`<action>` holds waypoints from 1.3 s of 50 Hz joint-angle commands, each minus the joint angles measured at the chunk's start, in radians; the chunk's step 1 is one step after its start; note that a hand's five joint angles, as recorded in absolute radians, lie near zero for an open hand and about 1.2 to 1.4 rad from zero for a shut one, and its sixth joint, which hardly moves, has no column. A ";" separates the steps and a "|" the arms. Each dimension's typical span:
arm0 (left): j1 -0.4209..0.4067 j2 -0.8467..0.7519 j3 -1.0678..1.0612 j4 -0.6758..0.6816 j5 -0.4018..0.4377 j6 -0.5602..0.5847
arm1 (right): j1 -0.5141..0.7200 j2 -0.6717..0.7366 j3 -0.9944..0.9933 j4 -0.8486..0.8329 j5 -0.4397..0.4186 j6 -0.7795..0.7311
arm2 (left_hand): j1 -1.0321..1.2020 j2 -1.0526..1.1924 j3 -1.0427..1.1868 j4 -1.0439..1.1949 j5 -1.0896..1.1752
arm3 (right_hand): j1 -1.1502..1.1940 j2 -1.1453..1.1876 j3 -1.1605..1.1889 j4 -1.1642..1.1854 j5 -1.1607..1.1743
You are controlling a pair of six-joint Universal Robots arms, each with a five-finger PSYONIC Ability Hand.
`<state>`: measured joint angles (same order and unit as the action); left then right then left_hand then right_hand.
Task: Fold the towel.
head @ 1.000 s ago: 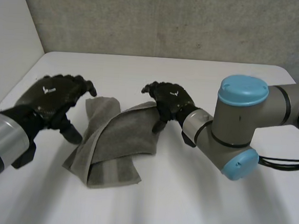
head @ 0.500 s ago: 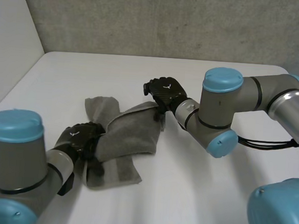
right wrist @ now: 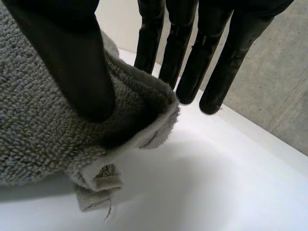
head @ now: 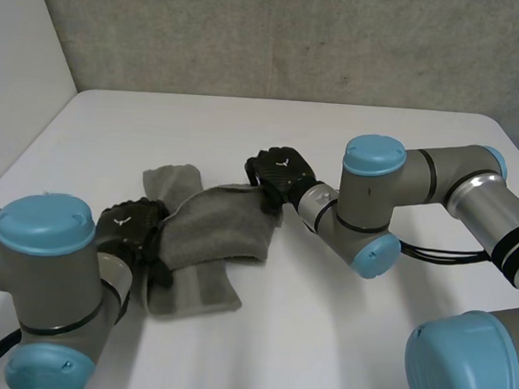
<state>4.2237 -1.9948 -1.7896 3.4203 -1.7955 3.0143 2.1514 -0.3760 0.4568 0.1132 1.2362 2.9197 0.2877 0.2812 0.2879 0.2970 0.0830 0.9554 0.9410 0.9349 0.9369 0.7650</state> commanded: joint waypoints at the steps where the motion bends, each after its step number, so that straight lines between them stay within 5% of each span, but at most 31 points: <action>1: -0.007 0.054 -0.037 0.008 0.004 0.000 | 0.001 -0.007 0.002 -0.004 0.003 0.001 | -0.036 -0.030 -0.036 -0.045 -0.006 | 0.440 0.454 0.460 0.458 0.456; 8: -0.001 0.051 -0.040 0.008 0.001 0.002 | -0.008 -0.103 0.065 -0.004 -0.009 0.009 | -0.036 -0.030 -0.036 -0.045 -0.006 | 0.441 0.455 0.461 0.459 0.457; 22: 0.015 0.013 -0.047 0.059 -0.056 0.130 | -0.157 -0.529 0.665 -0.162 -0.086 0.002 | 0.020 0.026 0.020 0.010 0.050 | 0.441 0.455 0.461 0.459 0.457; 27: 0.016 0.013 -0.056 0.086 -0.079 0.172 | -0.205 -0.659 0.869 -0.240 -0.158 0.010 | 0.319 0.326 0.319 0.310 0.349 | 0.441 0.455 0.461 0.459 0.457; 29: 0.016 0.017 -0.060 0.088 -0.077 0.173 | -0.222 -0.711 0.954 -0.286 -0.178 0.012 | 0.743 0.749 0.742 0.733 0.773 | 0.441 0.455 0.461 0.459 0.457; 30: 0.016 0.017 -0.060 0.088 -0.077 0.173 | -0.222 -0.712 0.954 -0.287 -0.178 0.012 | 0.745 0.751 0.745 0.736 0.775 | 0.441 0.455 0.461 0.459 0.457; 32: 0.021 0.025 -0.063 0.085 -0.070 0.173 | -0.222 -0.731 0.996 -0.305 -0.178 0.013 | 1.093 1.099 1.092 1.083 1.123 | 0.441 0.455 0.461 0.459 0.457; 37: 0.010 0.048 -0.067 0.079 -0.067 0.172 | -0.211 -0.718 1.001 -0.303 -0.165 0.012 | 1.109 1.115 1.108 1.099 1.139 | 0.441 0.455 0.461 0.459 0.457; 38: 0.009 0.068 -0.071 0.077 -0.067 0.173 | -0.206 -0.706 1.004 -0.305 -0.161 0.006 | 1.109 1.115 1.108 1.099 1.139 | 0.047 0.061 0.067 0.065 0.062; 39: 0.009 0.068 -0.071 0.077 -0.067 0.173 | -0.206 -0.705 1.004 -0.305 -0.161 0.006 | 1.109 1.115 1.108 1.099 1.139 | 0.043 0.057 0.063 0.061 0.059; 40: 0.009 0.095 -0.079 0.077 -0.067 0.173 | -0.199 -0.689 1.004 -0.303 -0.158 0.003 | 1.109 1.115 1.108 1.099 1.139 | -0.277 -0.263 -0.257 -0.259 -0.261; 42: 0.009 0.128 -0.086 0.077 -0.065 0.173 | -0.191 -0.673 1.004 -0.302 -0.155 0.002 | 1.109 1.115 1.108 1.099 1.139 | -0.341 -0.327 -0.321 -0.323 -0.325; 52: 0.030 0.284 -0.088 0.073 0.034 0.181 | -0.182 -0.598 0.970 -0.308 -0.106 0.001 | 1.109 1.115 1.108 1.099 1.139 | -0.398 -0.383 -0.377 -0.379 -0.382; 65: 0.047 0.304 -0.128 0.054 0.045 0.256 | -0.171 -0.500 0.856 -0.317 -0.054 -0.004 | 1.109 1.115 1.108 1.099 1.139 | -0.371 -0.357 -0.351 -0.353 -0.355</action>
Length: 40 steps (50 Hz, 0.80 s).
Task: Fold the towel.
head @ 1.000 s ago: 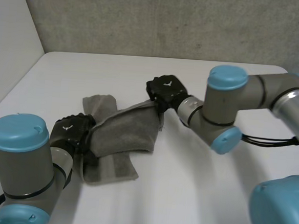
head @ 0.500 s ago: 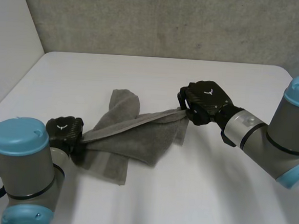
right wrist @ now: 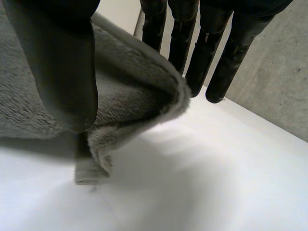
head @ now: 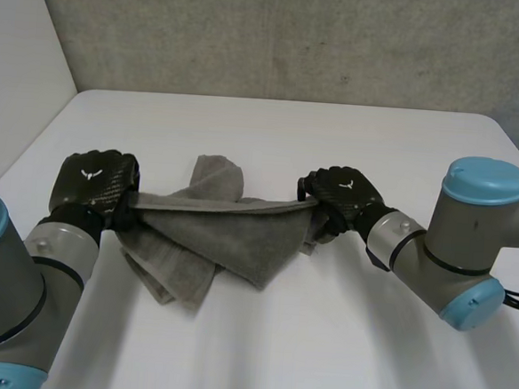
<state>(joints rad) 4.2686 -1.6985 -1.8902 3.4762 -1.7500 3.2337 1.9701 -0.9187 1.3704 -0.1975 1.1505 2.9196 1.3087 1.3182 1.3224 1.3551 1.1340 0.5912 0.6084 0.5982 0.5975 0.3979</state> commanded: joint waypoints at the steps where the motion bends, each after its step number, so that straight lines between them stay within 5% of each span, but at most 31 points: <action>1: 0.002 0.008 -0.027 -0.002 0.000 0.037 | 0.016 0.049 -0.069 -0.016 0.035 -0.004 | 0.088 0.078 0.074 0.041 0.088 | -0.004 -0.021 -0.011 -0.010 0.015; 13: 0.002 0.026 -0.050 0.000 0.044 0.038 | 0.058 0.106 -0.139 -0.066 0.049 -0.005 | 0.088 0.078 0.074 0.041 0.088 | 0.102 0.084 0.095 0.095 0.120; 21: 0.004 0.028 -0.027 0.001 0.047 0.054 | 0.069 0.121 -0.151 -0.063 0.048 -0.030 | 0.088 0.078 0.074 0.041 0.088 | 0.804 0.787 0.797 0.798 0.823; 24: 0.004 0.028 0.003 -0.002 0.058 0.086 | 0.067 0.104 -0.151 -0.063 0.048 -0.033 | 0.088 0.078 0.074 0.041 0.088 | 0.805 0.788 0.798 0.799 0.824; 35: 0.016 0.126 0.258 -0.046 0.101 0.201 | 0.027 -0.233 -0.154 -0.014 0.035 -0.033 | 0.088 0.078 0.074 0.041 0.088 | 0.805 0.788 0.798 0.799 0.824; 40: 0.016 0.212 0.405 -0.131 0.124 0.199 | -0.017 -0.449 -0.253 0.228 -0.012 -0.033 | 0.088 0.078 0.074 0.041 0.088 | 0.805 0.788 0.798 0.799 0.824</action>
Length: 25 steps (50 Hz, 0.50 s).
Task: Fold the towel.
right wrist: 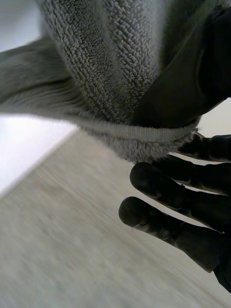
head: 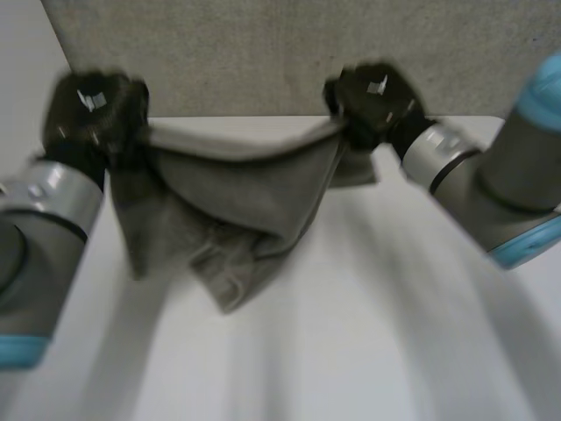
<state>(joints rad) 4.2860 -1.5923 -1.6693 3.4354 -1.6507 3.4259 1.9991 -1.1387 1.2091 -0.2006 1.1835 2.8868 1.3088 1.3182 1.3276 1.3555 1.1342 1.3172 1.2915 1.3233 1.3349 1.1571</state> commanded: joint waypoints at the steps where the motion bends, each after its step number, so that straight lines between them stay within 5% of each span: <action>1: 0.001 0.136 0.228 -0.120 0.035 0.004 | -0.046 -0.230 -0.092 0.231 -0.045 0.000 | 0.087 0.078 0.069 0.041 0.088 | 0.079 0.105 0.073 0.061 0.065; 12: 0.012 0.193 0.373 -0.240 0.086 0.009 | -0.184 -0.340 -0.293 0.664 -0.176 -0.093 | 0.087 0.078 0.069 0.041 0.088 | 0.079 0.105 0.073 0.061 0.065; 20: 0.076 0.088 0.241 -0.275 0.115 0.013 | -0.158 -0.219 -0.298 0.768 -0.131 -0.317 | 0.087 0.078 0.069 0.041 0.088 | 0.079 0.105 0.073 0.061 0.065; 25: 0.087 -0.070 0.180 -0.265 0.163 0.016 | -0.094 -0.067 -0.319 0.754 -0.027 -0.400 | 0.087 0.078 0.069 0.041 0.088 | 0.079 0.105 0.073 0.061 0.065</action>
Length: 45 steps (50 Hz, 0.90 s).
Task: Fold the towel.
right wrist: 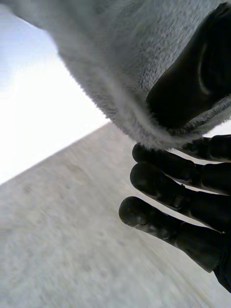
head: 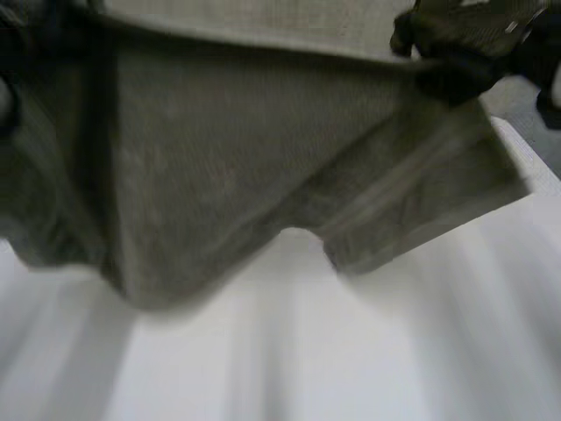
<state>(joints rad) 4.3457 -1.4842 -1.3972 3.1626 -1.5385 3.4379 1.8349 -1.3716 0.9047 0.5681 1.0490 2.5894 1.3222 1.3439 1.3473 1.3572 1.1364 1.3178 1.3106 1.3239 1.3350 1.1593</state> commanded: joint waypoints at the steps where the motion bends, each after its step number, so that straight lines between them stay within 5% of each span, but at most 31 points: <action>1: 0.026 -0.241 -0.092 0.014 0.052 0.009 | 0.070 0.166 -0.015 -0.014 0.108 -0.103 | 0.074 0.052 0.049 0.039 0.085 | 0.078 0.086 0.072 0.061 0.062; 8: 0.015 -0.482 0.004 0.083 0.043 0.115 | 0.179 0.419 -0.145 -0.123 0.175 -0.134 | 0.074 0.052 0.049 0.039 0.085 | 0.078 0.086 0.072 0.061 0.062; 14: 0.003 -0.648 0.295 0.157 -0.014 0.173 | 0.196 0.557 -0.317 -0.305 0.273 -0.132 | 0.074 0.052 0.049 0.039 0.085 | 0.078 0.086 0.072 0.061 0.062; 18: -0.006 -0.691 0.589 0.163 -0.104 0.181 | 0.198 0.580 -0.429 -0.400 0.312 -0.132 | 0.074 0.052 0.049 0.039 0.085 | 0.078 0.086 0.072 0.061 0.062; 26: -0.008 -0.619 0.842 0.255 -0.123 0.173 | 0.185 0.487 -0.514 -0.651 0.304 -0.088 | 0.074 0.052 0.049 0.039 0.085 | 0.078 0.086 0.072 0.061 0.062; 35: 0.014 -0.527 0.630 0.277 -0.069 0.126 | 0.175 0.372 -0.299 -0.692 0.123 0.028 | 0.074 0.052 0.049 0.039 0.085 | 0.078 0.086 0.072 0.061 0.062; 45: 0.103 -0.469 -0.038 0.362 0.182 0.101 | 0.138 0.284 0.144 -0.700 -0.032 0.000 | 0.074 0.052 0.049 0.039 0.085 | 0.078 0.086 0.072 0.061 0.062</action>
<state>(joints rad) 4.3895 -1.9688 -1.0671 3.4637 -1.5035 3.5380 1.9919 -1.0478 0.8016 -0.1303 1.0793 2.6140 1.3264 1.3472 1.3479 1.3599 1.1675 1.3180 1.3188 1.3326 1.3351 1.1882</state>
